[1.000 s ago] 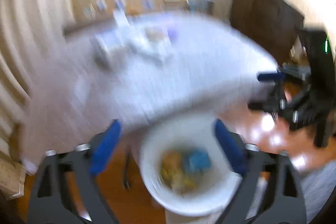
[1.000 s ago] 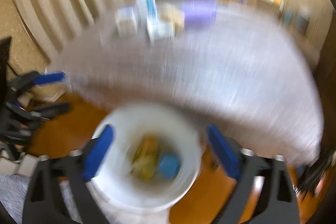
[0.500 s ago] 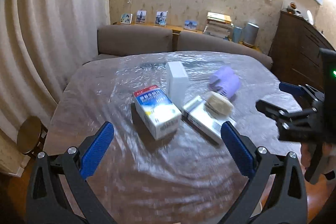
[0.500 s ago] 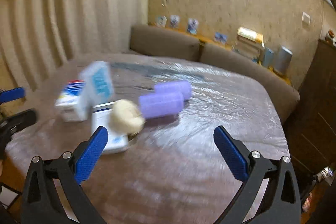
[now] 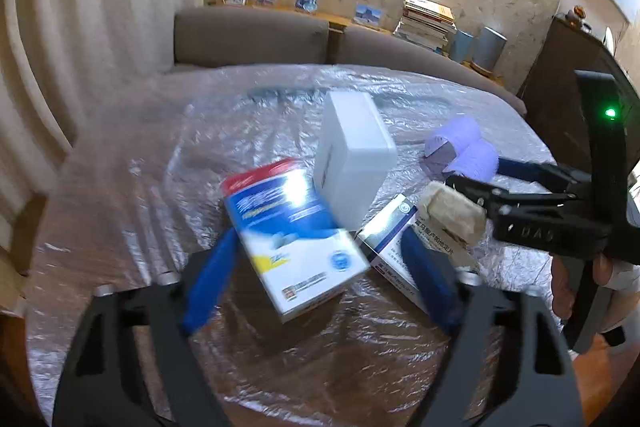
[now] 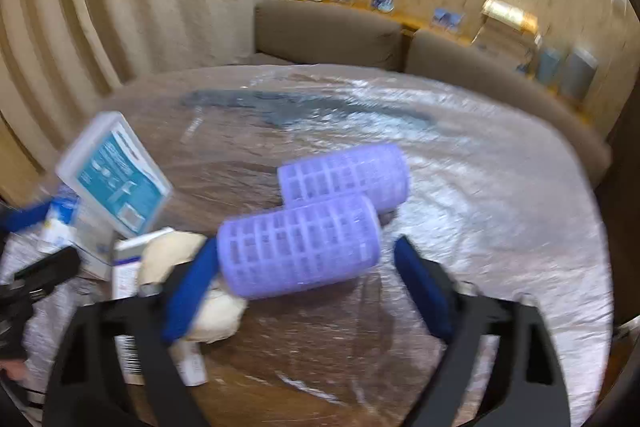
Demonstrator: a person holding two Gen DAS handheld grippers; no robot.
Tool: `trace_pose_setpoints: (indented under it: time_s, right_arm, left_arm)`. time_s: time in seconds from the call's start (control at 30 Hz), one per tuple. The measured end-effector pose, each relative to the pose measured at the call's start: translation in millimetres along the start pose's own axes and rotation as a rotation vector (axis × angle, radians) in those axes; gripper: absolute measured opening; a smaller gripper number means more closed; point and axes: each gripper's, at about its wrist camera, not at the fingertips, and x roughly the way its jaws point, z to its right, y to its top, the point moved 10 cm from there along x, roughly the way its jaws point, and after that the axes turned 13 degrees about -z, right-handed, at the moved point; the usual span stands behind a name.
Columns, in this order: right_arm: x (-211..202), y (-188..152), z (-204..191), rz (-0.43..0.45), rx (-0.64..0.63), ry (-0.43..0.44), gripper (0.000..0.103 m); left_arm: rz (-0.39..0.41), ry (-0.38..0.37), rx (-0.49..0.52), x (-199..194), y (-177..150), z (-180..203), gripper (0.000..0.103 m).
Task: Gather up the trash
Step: 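Grasp the Naproxen medicine box with the left tool while the right tool grasps a purple roller, then carry the Naproxen box and purple roller over the white bin with both tools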
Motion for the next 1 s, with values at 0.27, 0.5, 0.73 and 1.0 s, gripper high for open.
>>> trace_pose_setpoints:
  time_s: [0.27, 0.5, 0.73, 1.0]
  right_arm:
    - [-42, -16, -5, 0.094, 0.024, 0.082, 0.073]
    - [-72, -39, -15, 0.127, 0.016, 0.092, 0.073]
    - [-83, -63, -26, 0.123, 0.023, 0.11, 0.073]
    - [-82, -81, -33, 0.1, 0.026, 0.122, 0.073]
  left_arm:
    - [0.006, -0.018, 0.004, 1, -4, -4, 0.052]
    - [0.022, -0.023, 0.004, -12, -19, -5, 0.052]
    - [0.043, -0.03, -0.009, -28, -31, -7, 0.051]
    - [-0.002, -0.01, 0.004, -27, -41, -10, 0.05]
